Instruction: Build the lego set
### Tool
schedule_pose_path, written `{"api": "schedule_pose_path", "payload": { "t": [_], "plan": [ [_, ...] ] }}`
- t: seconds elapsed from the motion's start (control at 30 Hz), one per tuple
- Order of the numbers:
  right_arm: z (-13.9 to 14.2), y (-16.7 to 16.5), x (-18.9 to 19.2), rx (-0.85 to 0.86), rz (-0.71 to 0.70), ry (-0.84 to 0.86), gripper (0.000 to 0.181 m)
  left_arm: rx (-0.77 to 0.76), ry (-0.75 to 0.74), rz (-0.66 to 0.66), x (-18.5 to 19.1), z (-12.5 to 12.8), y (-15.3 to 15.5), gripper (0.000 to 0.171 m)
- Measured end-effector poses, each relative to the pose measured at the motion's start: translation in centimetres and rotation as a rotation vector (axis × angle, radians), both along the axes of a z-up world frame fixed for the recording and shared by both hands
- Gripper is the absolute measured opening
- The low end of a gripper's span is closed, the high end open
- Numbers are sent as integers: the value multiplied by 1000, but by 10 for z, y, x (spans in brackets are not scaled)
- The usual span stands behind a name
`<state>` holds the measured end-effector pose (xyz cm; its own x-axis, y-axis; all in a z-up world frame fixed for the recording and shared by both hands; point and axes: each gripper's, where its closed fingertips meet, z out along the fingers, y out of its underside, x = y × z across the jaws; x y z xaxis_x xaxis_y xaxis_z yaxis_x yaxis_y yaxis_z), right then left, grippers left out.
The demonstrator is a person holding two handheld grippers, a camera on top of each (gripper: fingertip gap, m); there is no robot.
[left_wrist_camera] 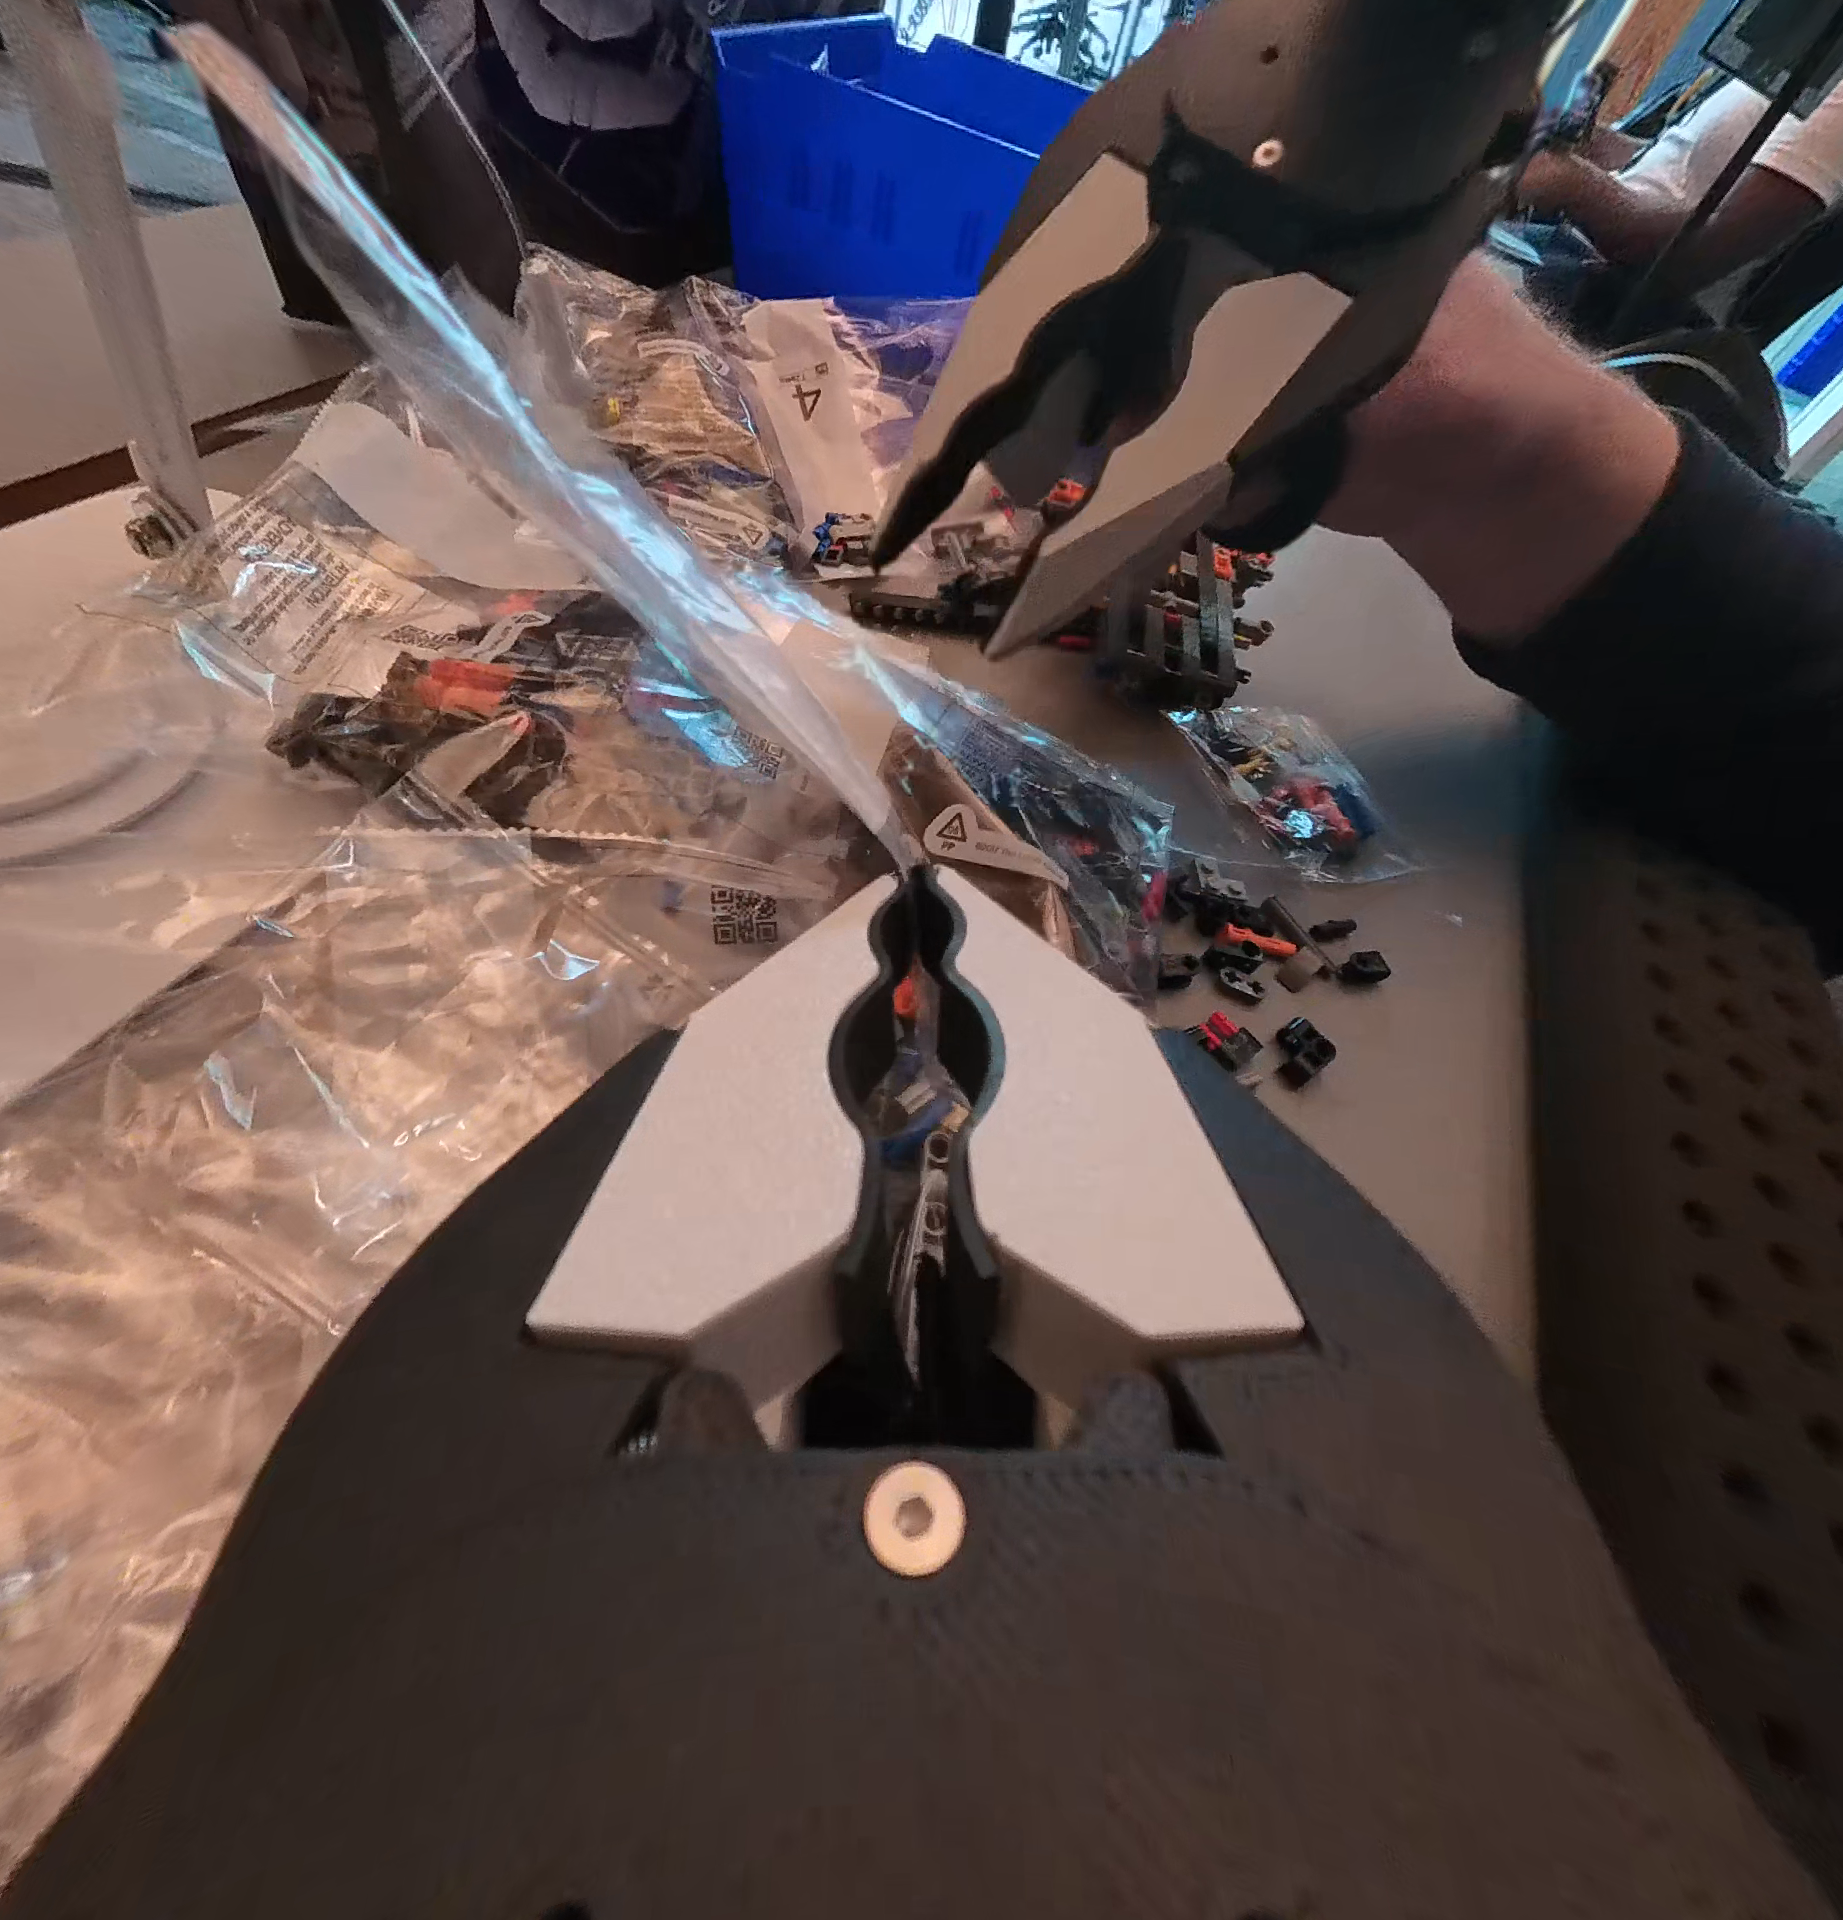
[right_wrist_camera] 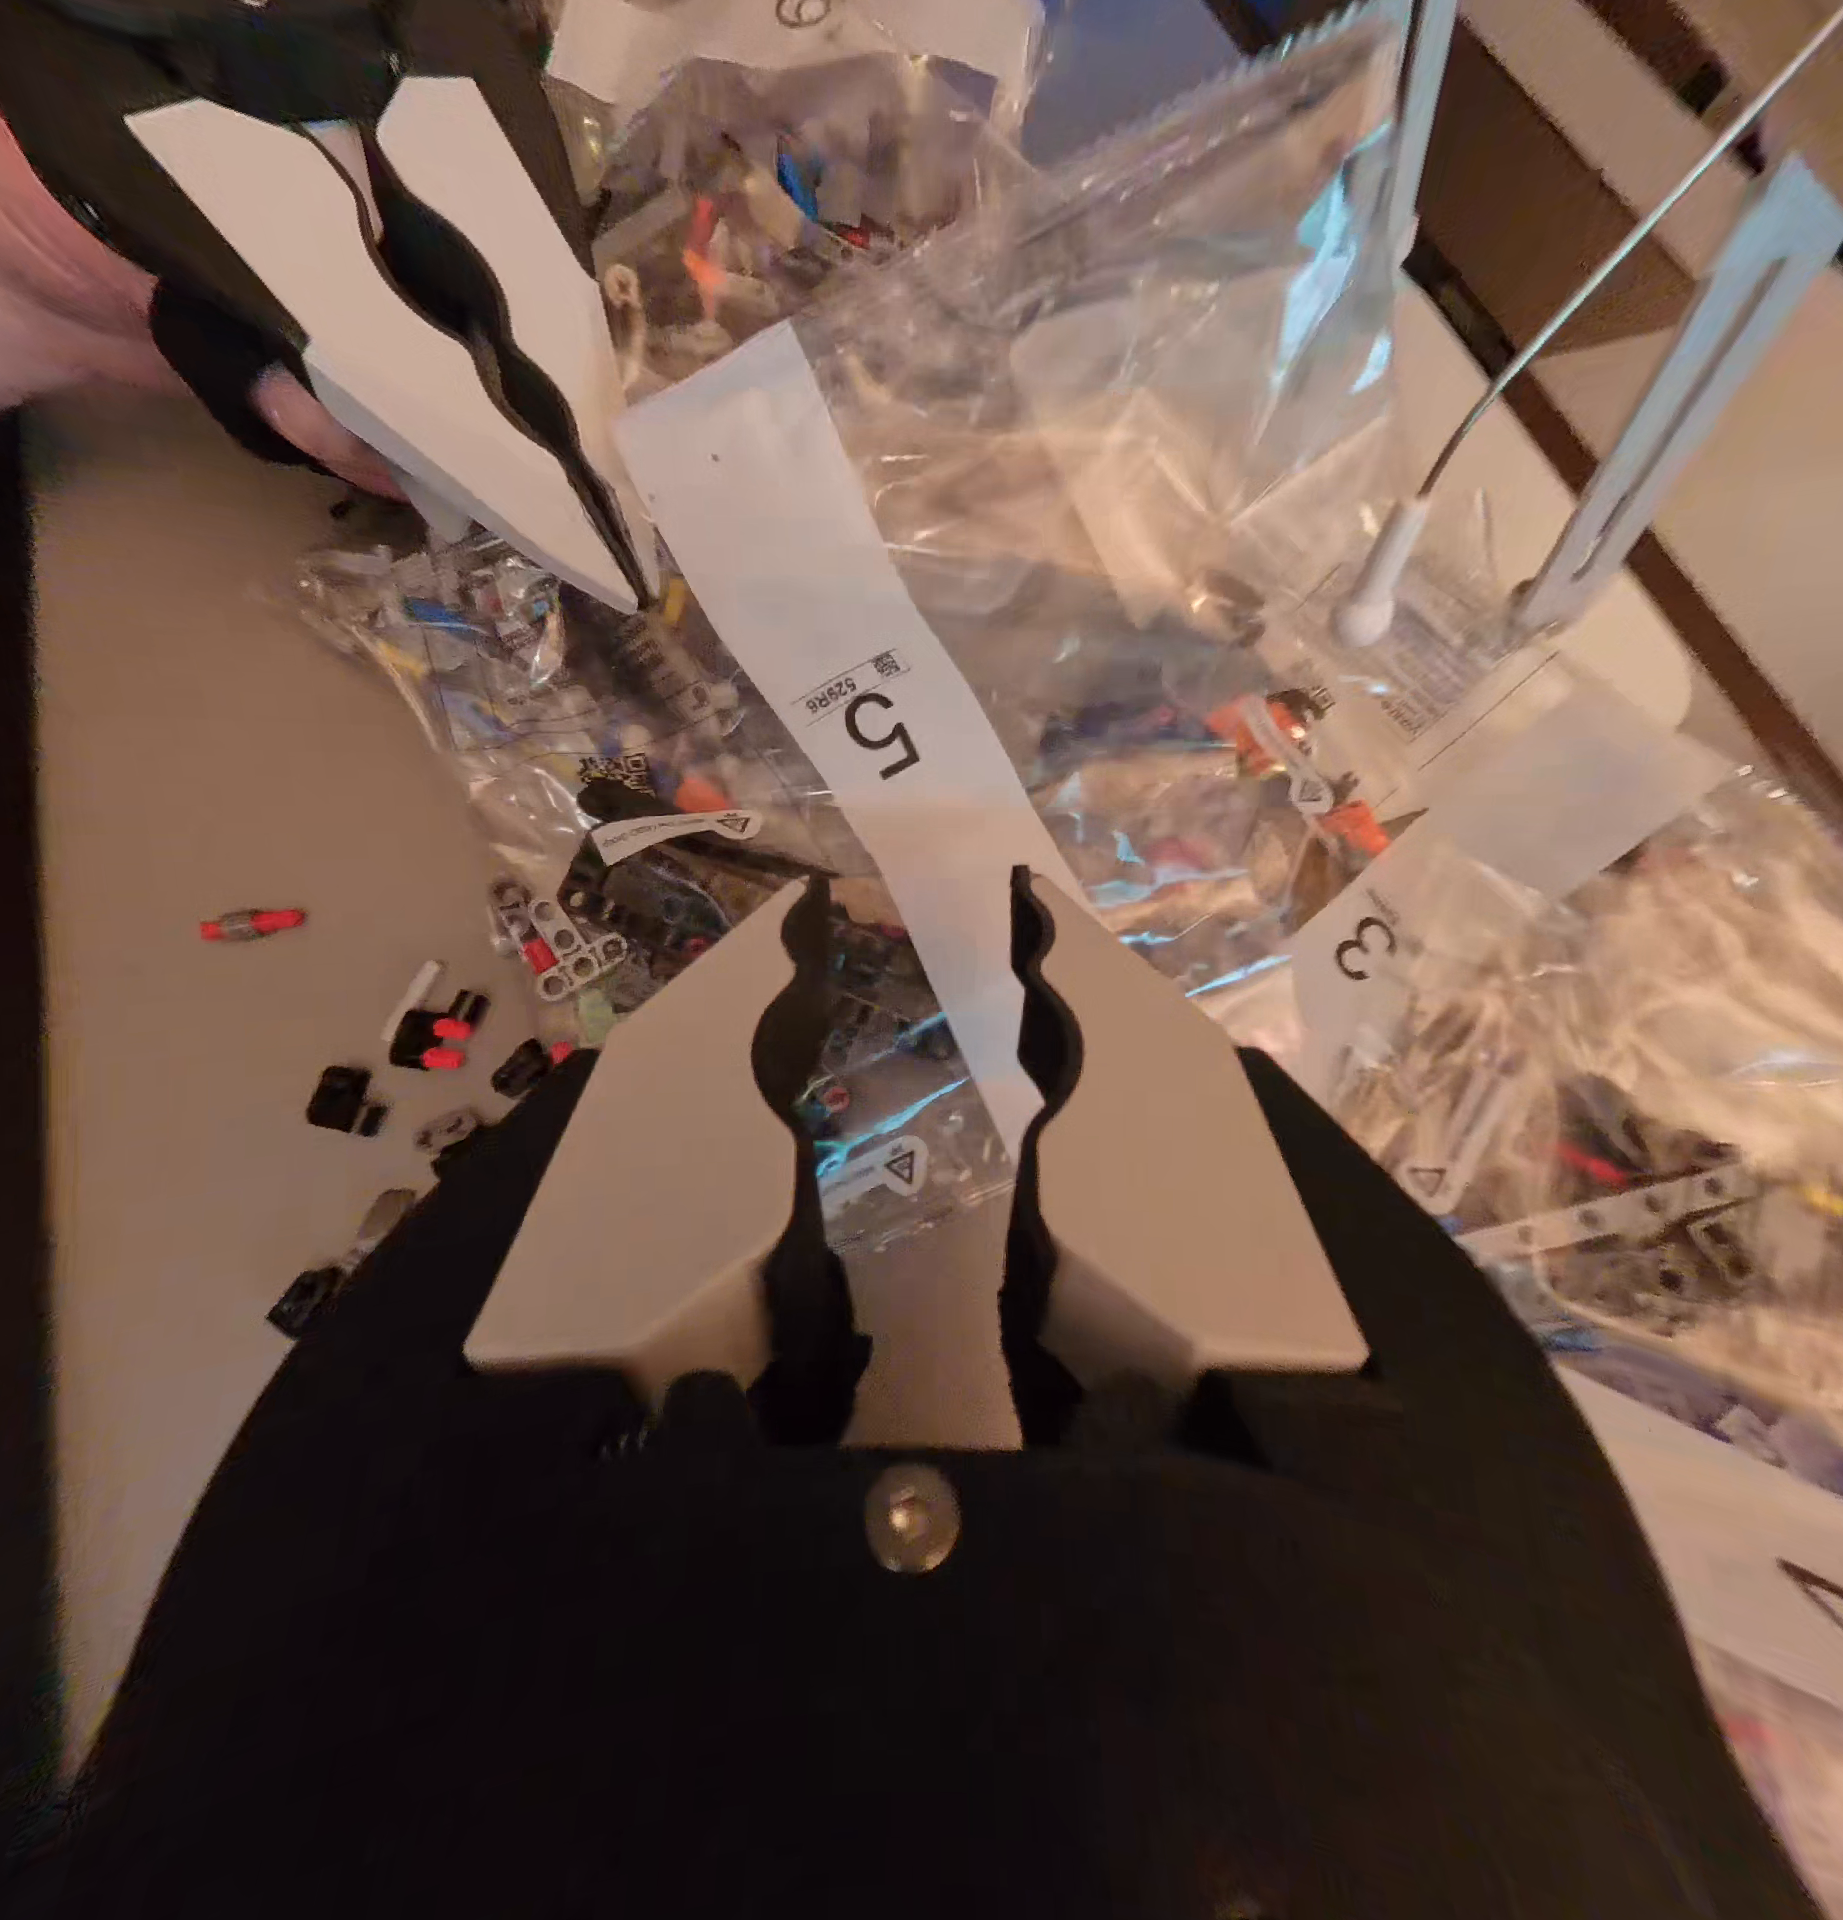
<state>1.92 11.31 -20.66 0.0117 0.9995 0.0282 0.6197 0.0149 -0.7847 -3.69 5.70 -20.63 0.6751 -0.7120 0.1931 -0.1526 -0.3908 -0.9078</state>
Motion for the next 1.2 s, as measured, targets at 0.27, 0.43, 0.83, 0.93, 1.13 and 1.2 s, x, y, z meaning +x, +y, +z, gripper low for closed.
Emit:
{"api": "schedule_pose_path", "payload": {
  "t": [0.27,0.43,0.83,0.93,1.13,1.2],
  "plan": [
    [-18,6,2,41,-33,-96,22,94,50,61,-15,17,1,0],
    [17,34,20,75,-156,32,17,125,124,173,-44,26,1,0],
    [54,92,89,135,-441,150,25,62,301,489,-120,9,14,3],
    [50,96,94,120,-460,138,27,56,288,542,-129,10,17,14],
    [24,121,116,138,-569,-3,32,167,394,596,-131,23,21,28],
    [16,130,122,116,-602,-29,32,234,402,545,-118,31,21,27]
  ]
}}
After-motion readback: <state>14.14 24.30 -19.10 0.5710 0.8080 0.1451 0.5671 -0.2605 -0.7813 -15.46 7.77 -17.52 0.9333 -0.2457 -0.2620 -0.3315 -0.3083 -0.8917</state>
